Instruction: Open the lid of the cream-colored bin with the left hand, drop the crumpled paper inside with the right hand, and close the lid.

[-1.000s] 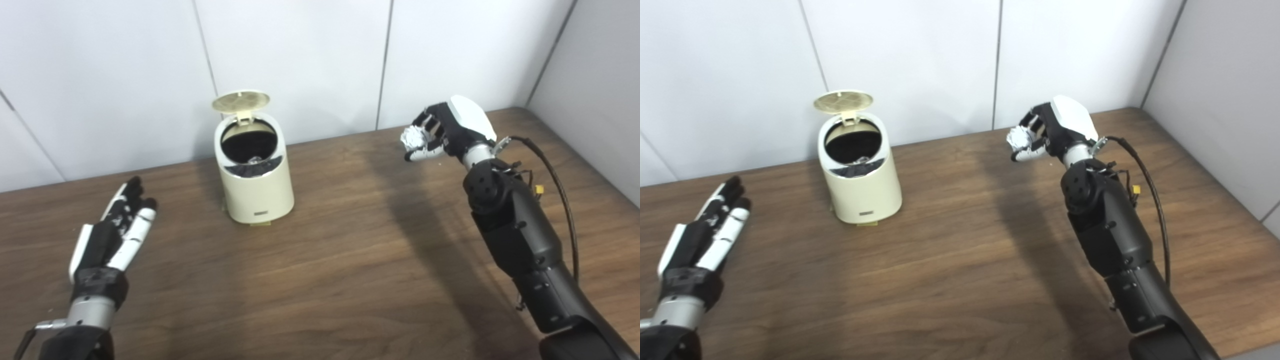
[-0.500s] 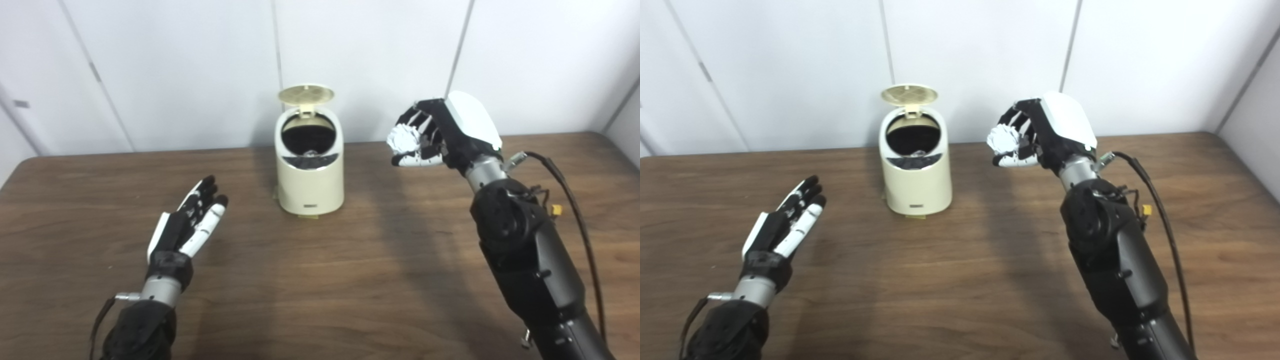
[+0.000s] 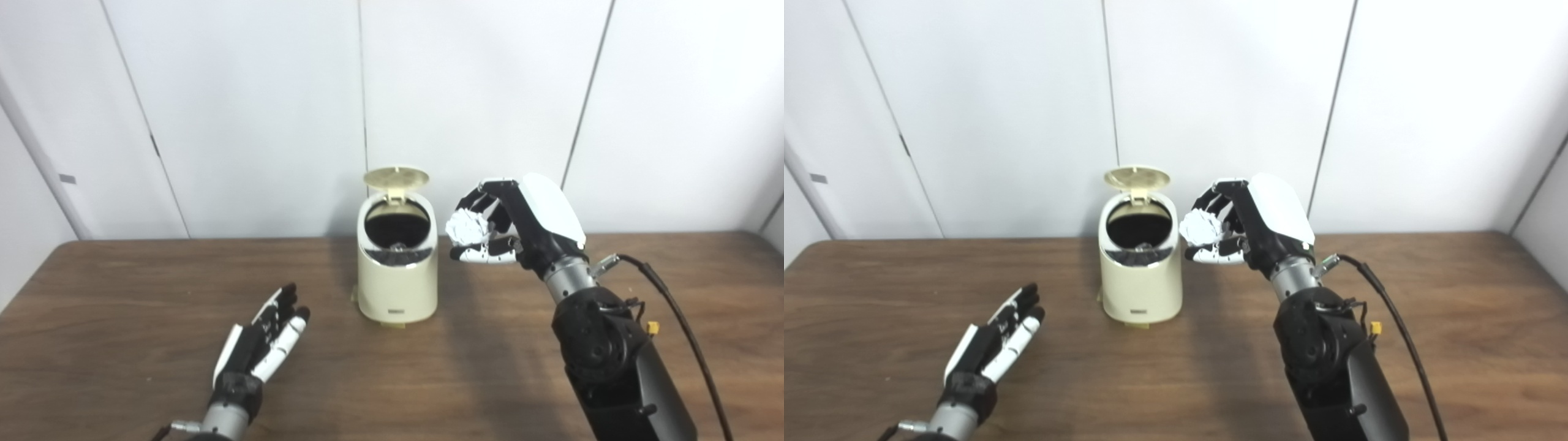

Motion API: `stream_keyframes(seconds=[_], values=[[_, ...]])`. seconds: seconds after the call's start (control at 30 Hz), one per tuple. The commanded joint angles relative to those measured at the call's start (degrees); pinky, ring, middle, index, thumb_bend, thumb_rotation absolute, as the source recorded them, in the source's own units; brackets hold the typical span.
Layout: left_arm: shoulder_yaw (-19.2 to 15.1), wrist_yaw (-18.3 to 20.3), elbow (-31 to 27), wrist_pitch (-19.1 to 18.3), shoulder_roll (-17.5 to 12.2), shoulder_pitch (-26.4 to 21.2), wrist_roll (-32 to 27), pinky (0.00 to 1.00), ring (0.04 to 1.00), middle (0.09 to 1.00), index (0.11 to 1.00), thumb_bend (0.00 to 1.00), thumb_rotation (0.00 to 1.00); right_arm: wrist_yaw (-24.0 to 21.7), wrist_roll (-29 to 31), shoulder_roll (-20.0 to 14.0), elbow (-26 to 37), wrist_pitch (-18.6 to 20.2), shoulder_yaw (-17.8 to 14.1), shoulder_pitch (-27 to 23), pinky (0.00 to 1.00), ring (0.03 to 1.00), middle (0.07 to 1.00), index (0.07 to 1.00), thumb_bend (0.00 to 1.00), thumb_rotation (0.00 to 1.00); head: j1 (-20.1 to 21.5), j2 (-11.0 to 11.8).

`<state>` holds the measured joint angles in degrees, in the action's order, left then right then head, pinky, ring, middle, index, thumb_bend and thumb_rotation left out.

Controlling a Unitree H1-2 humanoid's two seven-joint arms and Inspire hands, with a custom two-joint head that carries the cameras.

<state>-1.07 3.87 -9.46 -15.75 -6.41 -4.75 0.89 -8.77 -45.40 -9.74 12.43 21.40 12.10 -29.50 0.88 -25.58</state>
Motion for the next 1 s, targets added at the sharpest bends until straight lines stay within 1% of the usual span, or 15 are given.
stream_keyframes(seconds=[0.0,0.03,0.1,0.2,0.3,0.33,0.4,0.43,0.5,0.57,0.67,0.83,0.97], values=[[0.45,-1.21,0.00,3.40,0.01,-1.33,1.82,0.95,0.957,0.946,0.980,0.53,0.61,2.95,-0.17,0.41,-0.18,-3.31,0.18,-3.09,0.44,0.367,0.501,0.519,0.50,0.00,-0.13,0.66],[0.68,-1.46,0.26,3.56,-0.01,-1.29,2.40,0.95,0.955,0.943,0.978,0.54,0.62,3.75,-0.14,0.57,-0.93,-4.09,0.36,-3.40,0.44,0.365,0.501,0.517,0.50,0.00,-0.13,0.66],[0.91,-1.74,0.69,3.54,0.23,-1.20,2.75,0.97,0.957,0.943,0.979,0.55,0.63,4.99,0.42,0.95,-2.26,-5.35,0.39,-3.79,0.37,0.370,0.504,0.508,0.50,0.00,-0.25,1.26],[1.00,-1.99,1.58,4.10,0.52,-0.98,2.80,0.99,0.968,0.946,0.979,0.55,0.62,5.81,1.09,1.83,-3.74,-6.07,0.19,-4.25,0.33,0.378,0.508,0.500,0.50,0.00,-0.43,1.83],[1.16,-2.70,3.14,5.51,0.59,-0.84,3.62,0.99,0.966,0.943,0.972,0.56,0.62,6.04,1.66,2.64,-4.76,-5.97,0.33,-4.83,0.32,0.380,0.504,0.502,0.50,0.00,-0.36,2.29],[1.15,-2.82,3.67,5.95,0.65,-0.81,3.63,1.00,0.969,0.945,0.971,0.56,0.63,6.07,1.65,2.83,-5.03,-5.90,0.46,-5.06,0.40,0.384,0.512,0.504,0.50,0.00,-0.41,2.40],[1.07,-2.83,4.61,6.86,0.82,-0.67,3.24,1.00,0.982,0.961,0.976,0.56,0.63,6.07,1.62,3.27,-5.47,-5.80,0.64,-5.53,0.43,0.380,0.509,0.501,0.50,0.00,-0.38,2.65],[1.03,-2.81,4.91,7.22,0.93,-0.57,3.04,1.00,0.984,0.967,0.977,0.56,0.63,6.18,1.79,3.49,-5.74,-5.99,0.66,-5.73,0.50,0.381,0.508,0.503,0.51,0.00,-0.36,2.68],[1.08,-2.96,5.41,7.76,1.15,-0.47,3.14,0.99,0.982,0.966,0.975,0.56,0.62,6.33,2.32,3.84,-6.34,-6.32,0.59,-6.11,0.51,0.382,0.506,0.506,0.51,0.00,-0.36,2.68],[1.25,-3.25,5.73,8.08,1.30,-0.44,3.56,0.98,0.978,0.966,0.971,0.55,0.61,6.67,2.74,4.08,-7.07,-6.72,0.61,-6.51,0.40,0.380,0.509,0.512,0.51,0.00,-0.36,2.70],[1.46,-3.46,5.61,8.01,1.46,-0.40,3.96,0.98,0.977,0.971,0.971,0.55,0.61,7.30,2.53,4.32,-8.09,-7.06,0.94,-7.20,0.34,0.374,0.510,0.517,0.51,0.00,-0.31,2.56],[1.04,-3.68,5.50,7.83,2.24,-0.43,3.18,1.00,0.978,0.959,0.977,0.55,0.59,7.95,3.18,4.68,-9.63,-6.92,0.62,-8.17,0.33,0.368,0.502,0.523,0.51,0.00,-0.40,2.40],[0.75,-3.42,5.48,7.96,2.31,-0.46,2.87,1.00,0.984,0.957,0.976,0.55,0.59,8.64,3.94,5.04,-11.25,-6.77,0.24,-8.81,0.34,0.368,0.502,0.526,0.51,0.00,-0.40,2.27]])
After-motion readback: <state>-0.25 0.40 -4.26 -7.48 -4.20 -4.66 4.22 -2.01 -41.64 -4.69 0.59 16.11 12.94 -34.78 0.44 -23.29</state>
